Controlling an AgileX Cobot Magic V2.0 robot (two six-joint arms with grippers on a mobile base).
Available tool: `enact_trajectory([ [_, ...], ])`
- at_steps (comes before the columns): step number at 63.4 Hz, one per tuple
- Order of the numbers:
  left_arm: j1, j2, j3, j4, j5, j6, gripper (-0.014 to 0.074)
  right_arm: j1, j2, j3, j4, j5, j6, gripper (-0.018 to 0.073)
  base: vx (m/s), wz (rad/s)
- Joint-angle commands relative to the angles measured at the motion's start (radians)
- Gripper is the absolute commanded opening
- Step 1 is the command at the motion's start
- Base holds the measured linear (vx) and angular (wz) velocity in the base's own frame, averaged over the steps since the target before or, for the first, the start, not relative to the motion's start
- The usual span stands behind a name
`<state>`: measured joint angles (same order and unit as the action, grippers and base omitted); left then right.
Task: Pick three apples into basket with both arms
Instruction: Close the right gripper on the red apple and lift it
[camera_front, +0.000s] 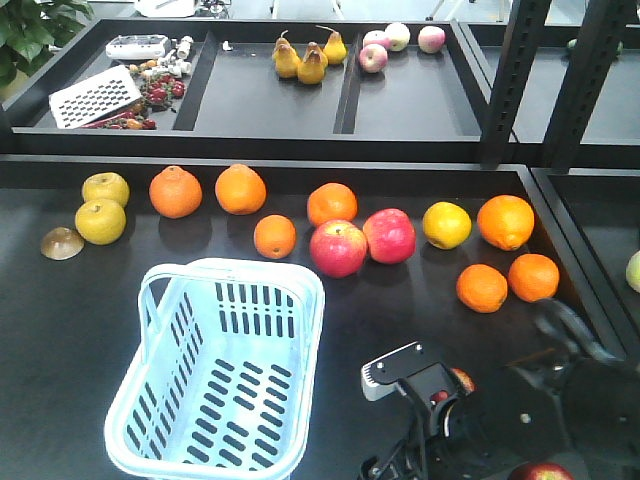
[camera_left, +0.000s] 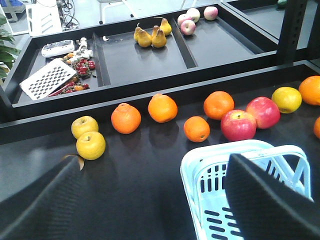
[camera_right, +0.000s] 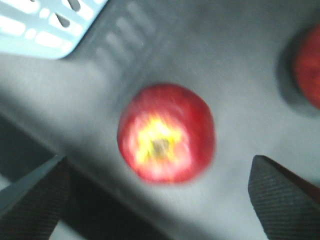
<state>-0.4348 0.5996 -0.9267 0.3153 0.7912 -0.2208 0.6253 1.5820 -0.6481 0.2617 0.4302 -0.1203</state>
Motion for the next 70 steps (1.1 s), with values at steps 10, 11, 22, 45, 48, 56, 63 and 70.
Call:
enact_trajectory([
  [10,-0.001,0.002,-0.026,0.013,-0.062,-0.008,0.0558,0.005,0.034,-0.026,0.001,-0.046,0.011,0.0683,0.00,0.00],
  [11,-0.001,0.002,-0.026,0.013,-0.062,-0.008,0.0558,0.005,0.034,-0.026,0.001,-0.047,0.011,0.0683,0.00,0.00],
  [22,-0.001,0.002,-0.026,0.013,-0.062,-0.008,0.0558,0.005,0.036,-0.026,0.001,-0.056,0.011,0.0675,0.00,0.00],
  [45,-0.001,0.002,-0.026,0.013,-0.062,-0.008,0.0558,0.005,0.036,-0.026,-0.002,-0.052,0.011,0.0661,0.00,0.00],
  [48,-0.001,0.002,-0.026,0.013,-0.062,-0.008,0.0558,0.005,0.036,-0.026,-0.002,-0.051,0.011,0.0659,0.00,0.00],
  [56,-0.001,0.002,-0.026,0.013,-0.062,-0.008,0.0558,0.005,0.036,-0.026,-0.002,-0.053,0.011,0.0655,0.00,0.00],
  [63,-0.001,0.002,-0.026,0.013,-0.062,-0.008,0.0558,0.005,0.036,-0.026,-0.002,-0.057,0.011,0.0653,0.00,0.00],
  [70,-0.001,0.002,-0.026,0.013,-0.062,-0.008,0.0558,0.005,0.036,-0.026,-0.002,-0.062,0.011,0.0652,0.00,0.00],
])
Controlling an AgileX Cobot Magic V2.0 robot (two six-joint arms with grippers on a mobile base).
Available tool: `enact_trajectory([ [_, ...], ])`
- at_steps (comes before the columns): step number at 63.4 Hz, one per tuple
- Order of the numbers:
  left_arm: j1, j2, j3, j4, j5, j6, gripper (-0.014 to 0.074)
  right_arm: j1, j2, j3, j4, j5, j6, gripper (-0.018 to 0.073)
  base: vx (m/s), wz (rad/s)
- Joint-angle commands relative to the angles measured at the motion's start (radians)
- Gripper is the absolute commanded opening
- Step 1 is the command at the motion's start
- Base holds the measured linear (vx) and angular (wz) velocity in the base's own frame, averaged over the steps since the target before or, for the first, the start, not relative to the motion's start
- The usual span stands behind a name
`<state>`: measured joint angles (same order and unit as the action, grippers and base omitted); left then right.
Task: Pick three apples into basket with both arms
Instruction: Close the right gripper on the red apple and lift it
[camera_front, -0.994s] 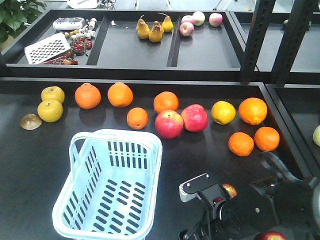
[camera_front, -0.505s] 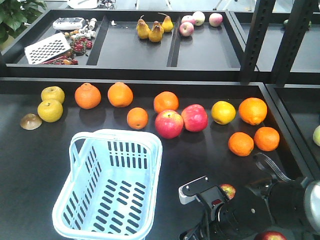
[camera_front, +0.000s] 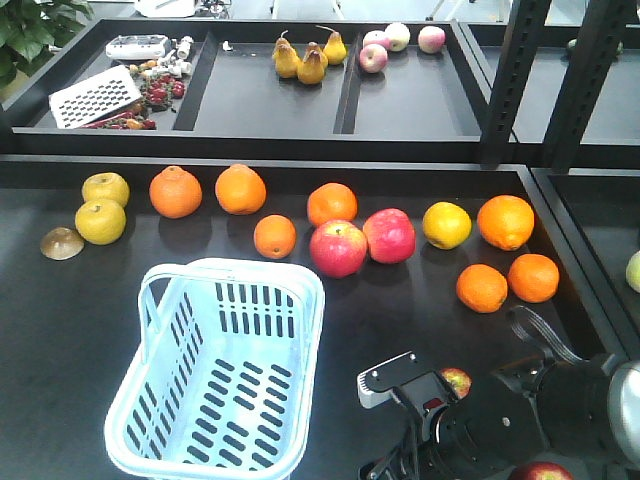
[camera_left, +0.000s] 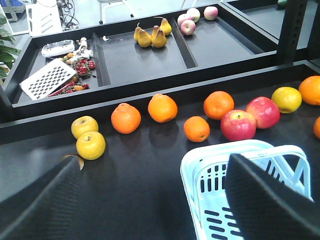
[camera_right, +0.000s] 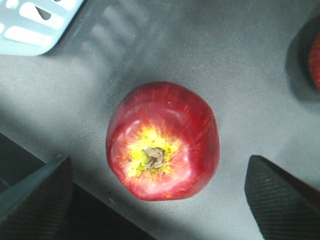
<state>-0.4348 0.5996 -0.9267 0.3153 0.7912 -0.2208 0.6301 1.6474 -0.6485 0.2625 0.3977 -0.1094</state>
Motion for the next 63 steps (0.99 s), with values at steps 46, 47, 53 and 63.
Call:
enact_trajectory([
  [46,-0.001,0.002,-0.026,0.013,-0.062,-0.008,0.0558,0.000,0.137,-0.026,0.017,-0.165,0.002,0.0645,0.00,0.00],
  [47,-0.001,0.002,-0.026,0.013,-0.062,-0.008,0.0558,0.000,0.143,-0.026,0.022,-0.167,0.001,0.0644,0.00,0.00],
  [53,-0.001,0.002,-0.026,0.013,-0.062,-0.008,0.0558,0.000,0.166,-0.026,0.024,-0.182,0.002,0.0639,0.00,0.00],
  [63,-0.001,0.002,-0.026,0.013,-0.062,-0.008,0.0558,0.000,0.188,-0.026,0.024,-0.199,0.005,0.0615,0.00,0.00],
])
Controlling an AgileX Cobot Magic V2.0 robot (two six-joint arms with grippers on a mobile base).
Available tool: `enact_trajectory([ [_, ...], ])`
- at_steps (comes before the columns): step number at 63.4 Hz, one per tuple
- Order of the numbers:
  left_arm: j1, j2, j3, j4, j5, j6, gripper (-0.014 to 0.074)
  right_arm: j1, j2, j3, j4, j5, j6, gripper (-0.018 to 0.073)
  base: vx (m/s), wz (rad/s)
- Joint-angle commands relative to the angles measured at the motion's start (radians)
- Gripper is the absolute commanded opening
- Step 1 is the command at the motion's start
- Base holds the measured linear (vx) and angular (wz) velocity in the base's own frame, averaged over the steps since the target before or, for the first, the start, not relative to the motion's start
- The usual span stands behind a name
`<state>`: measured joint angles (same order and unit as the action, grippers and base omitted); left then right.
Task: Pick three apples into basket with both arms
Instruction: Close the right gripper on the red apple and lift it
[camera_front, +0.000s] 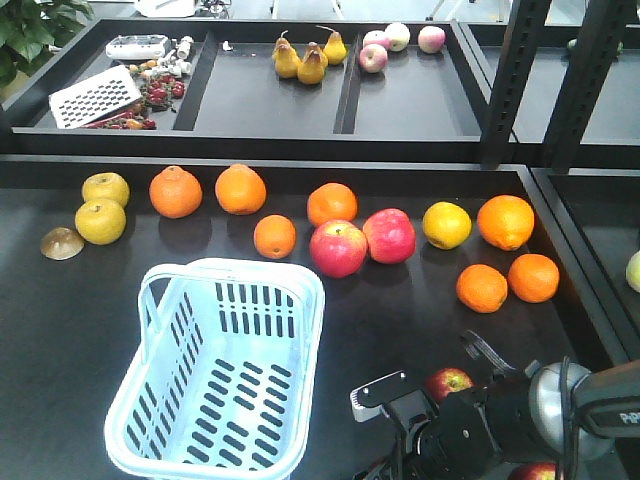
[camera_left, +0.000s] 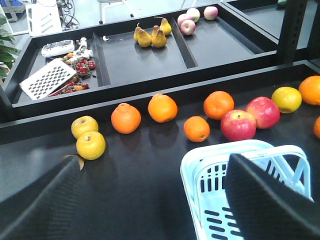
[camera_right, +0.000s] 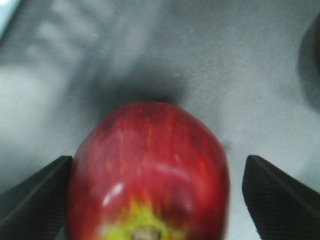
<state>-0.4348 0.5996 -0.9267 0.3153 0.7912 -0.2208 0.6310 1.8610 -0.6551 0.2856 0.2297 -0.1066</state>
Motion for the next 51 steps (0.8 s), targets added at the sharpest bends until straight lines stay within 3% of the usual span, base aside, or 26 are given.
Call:
enact_trajectory([
  [1,-0.001,0.002,-0.026,0.013,-0.062,-0.008,0.0558,-0.001,-0.025,-0.019,0.001,-0.030,0.002,0.0610,0.00,0.00],
  [26,-0.001,0.002,-0.026,0.013,-0.062,-0.008,0.0558,-0.001,-0.022,-0.019,0.000,0.011,0.047,0.0378,0.00,0.00],
  [51,-0.001,0.002,-0.026,0.013,-0.062,-0.008,0.0558,-0.002,-0.044,-0.014,-0.004,0.078,0.058,0.0350,0.00,0.00],
])
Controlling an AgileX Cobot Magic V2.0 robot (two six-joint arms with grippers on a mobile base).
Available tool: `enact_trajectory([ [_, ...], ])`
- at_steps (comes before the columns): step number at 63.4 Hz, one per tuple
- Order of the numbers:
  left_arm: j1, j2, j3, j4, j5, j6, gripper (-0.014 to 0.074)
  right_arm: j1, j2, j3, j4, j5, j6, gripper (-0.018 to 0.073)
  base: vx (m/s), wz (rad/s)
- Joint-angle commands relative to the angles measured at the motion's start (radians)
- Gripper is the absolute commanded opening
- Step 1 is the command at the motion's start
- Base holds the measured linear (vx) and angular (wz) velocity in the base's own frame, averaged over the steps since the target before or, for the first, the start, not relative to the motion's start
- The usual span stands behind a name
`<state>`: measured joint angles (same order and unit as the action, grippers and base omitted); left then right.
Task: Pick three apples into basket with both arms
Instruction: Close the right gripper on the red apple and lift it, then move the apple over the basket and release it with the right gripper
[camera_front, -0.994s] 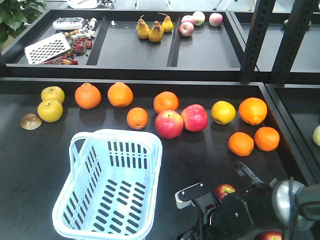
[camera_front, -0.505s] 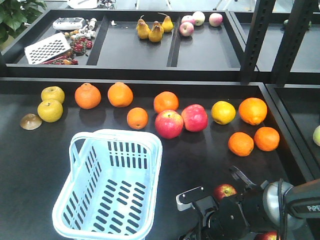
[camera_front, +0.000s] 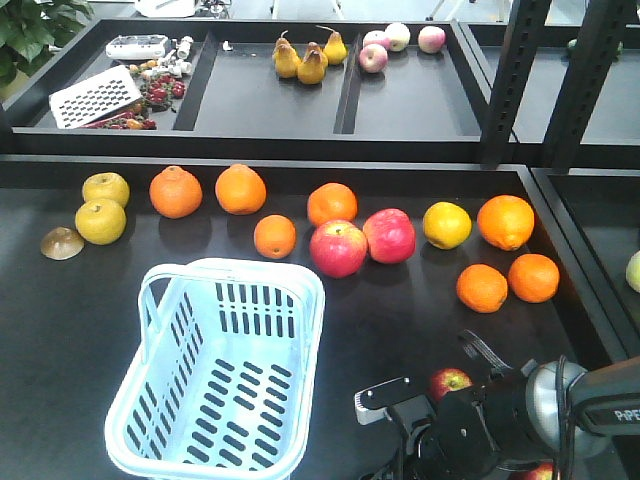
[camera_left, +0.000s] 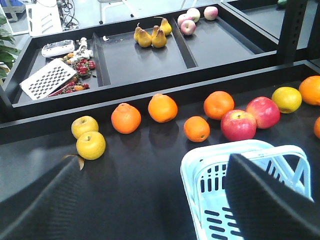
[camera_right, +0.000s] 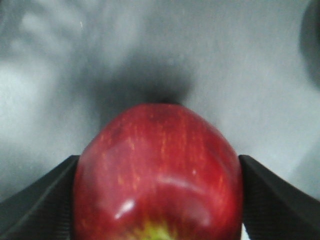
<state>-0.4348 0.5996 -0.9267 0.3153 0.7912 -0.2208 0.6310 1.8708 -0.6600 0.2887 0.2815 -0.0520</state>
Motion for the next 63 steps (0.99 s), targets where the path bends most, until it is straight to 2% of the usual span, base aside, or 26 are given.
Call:
enact_trajectory([
  [1,-0.001,0.002,-0.026,0.013,-0.062,-0.008,0.0558,-0.003,-0.059,-0.009,-0.007,0.028,0.004,0.0350,0.00,0.00],
  [10,-0.001,0.002,-0.026,0.013,-0.062,-0.008,0.0558,-0.003,-0.150,-0.009,-0.007,0.046,0.019,0.0350,0.00,0.00],
  [30,-0.001,0.002,-0.026,0.013,-0.062,-0.008,0.0558,-0.001,-0.453,-0.012,-0.004,0.176,0.052,0.0350,0.00,0.00],
  [39,-0.001,0.002,-0.026,0.013,-0.062,-0.008,0.0558,-0.001,-0.583,-0.021,0.011,0.177,0.100,0.0350,0.00,0.00],
  [47,-0.001,0.002,-0.026,0.013,-0.062,-0.008,0.0558,0.002,-0.649,-0.067,0.056,0.178,0.086,0.0350,0.00,0.00],
  [56,-0.001,0.002,-0.026,0.013,-0.062,-0.008,0.0558,0.082,-0.631,-0.159,0.064,0.157,0.040,0.0350,0.00,0.00],
  [63,-0.001,0.002,-0.026,0.013,-0.062,-0.008,0.0558,0.151,-0.567,-0.228,0.024,0.116,0.031,0.0350,0.00,0.00],
])
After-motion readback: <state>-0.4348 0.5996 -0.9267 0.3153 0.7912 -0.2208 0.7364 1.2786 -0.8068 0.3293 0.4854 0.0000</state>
